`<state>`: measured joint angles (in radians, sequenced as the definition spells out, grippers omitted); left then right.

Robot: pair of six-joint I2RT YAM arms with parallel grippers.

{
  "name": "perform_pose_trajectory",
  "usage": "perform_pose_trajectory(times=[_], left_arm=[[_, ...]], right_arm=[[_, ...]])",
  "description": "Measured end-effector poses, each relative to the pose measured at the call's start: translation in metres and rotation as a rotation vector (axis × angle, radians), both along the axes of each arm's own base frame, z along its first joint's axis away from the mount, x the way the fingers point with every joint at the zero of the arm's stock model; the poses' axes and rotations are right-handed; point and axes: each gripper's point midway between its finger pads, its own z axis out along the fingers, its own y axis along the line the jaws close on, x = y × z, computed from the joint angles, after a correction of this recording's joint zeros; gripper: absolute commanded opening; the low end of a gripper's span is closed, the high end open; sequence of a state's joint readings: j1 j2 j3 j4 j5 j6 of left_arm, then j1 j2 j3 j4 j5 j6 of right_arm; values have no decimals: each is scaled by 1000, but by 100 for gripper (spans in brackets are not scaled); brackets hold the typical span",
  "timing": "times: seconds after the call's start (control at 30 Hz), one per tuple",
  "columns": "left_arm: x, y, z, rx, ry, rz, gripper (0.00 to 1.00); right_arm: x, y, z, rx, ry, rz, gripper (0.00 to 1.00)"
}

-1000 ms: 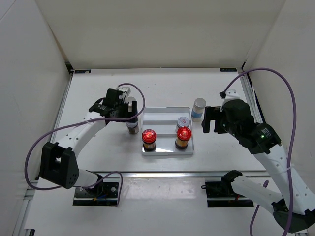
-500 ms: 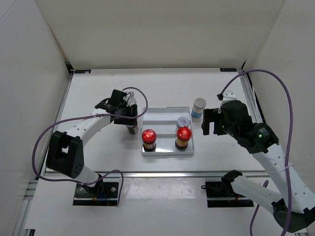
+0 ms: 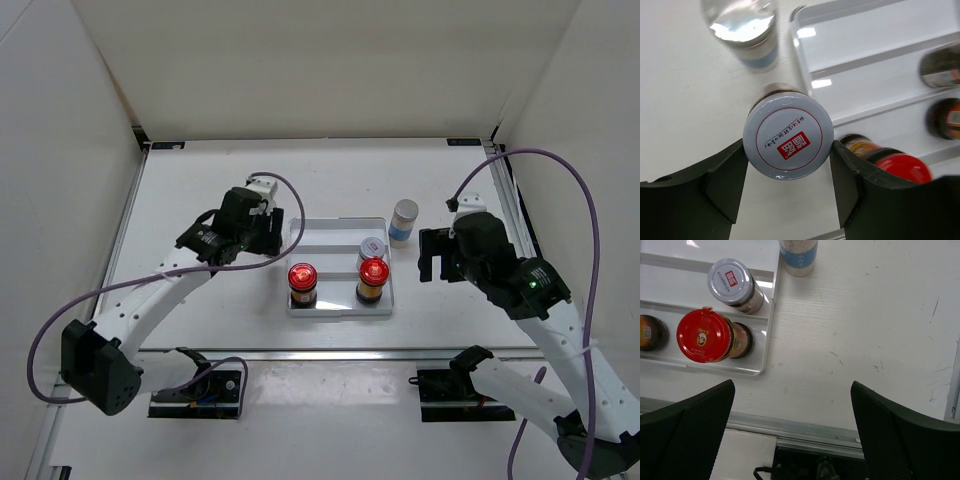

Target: Organize the condiment bottles

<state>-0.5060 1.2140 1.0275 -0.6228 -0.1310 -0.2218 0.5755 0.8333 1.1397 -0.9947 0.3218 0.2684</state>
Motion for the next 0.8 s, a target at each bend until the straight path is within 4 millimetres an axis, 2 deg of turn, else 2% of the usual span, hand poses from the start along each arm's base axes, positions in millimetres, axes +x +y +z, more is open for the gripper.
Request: perform_pose_trajectory(times=[0.1,0.17,0.3,0.43,0.5,0.6,0.8], left_arm=[[3,-29,18,-22,-39,-74,11],[12,-46,23,-28,-45,-107,11],[31,-72,7,-14,-10,-141,11],[41,-85,-36,18,82,-155,11],[50,-98,-36,-7,67,-164,11],[52,-107,-38,-36,64,-170,11],[51,-112,-38,-54,62,-166,11]], right_arm=[[-2,-4,-8,-18,13,-10,100],[-3,-5,-12,-26,22,-16,100],[-5,-8,-14,-35,29,-22,100],[-7,-11,-14,-40,32,-33,100],[-7,-12,-14,-42,27,-37,100],[-8,-14,-13,-42,23,-40,100],[-10,-17,-12,-47,20,-46,100]])
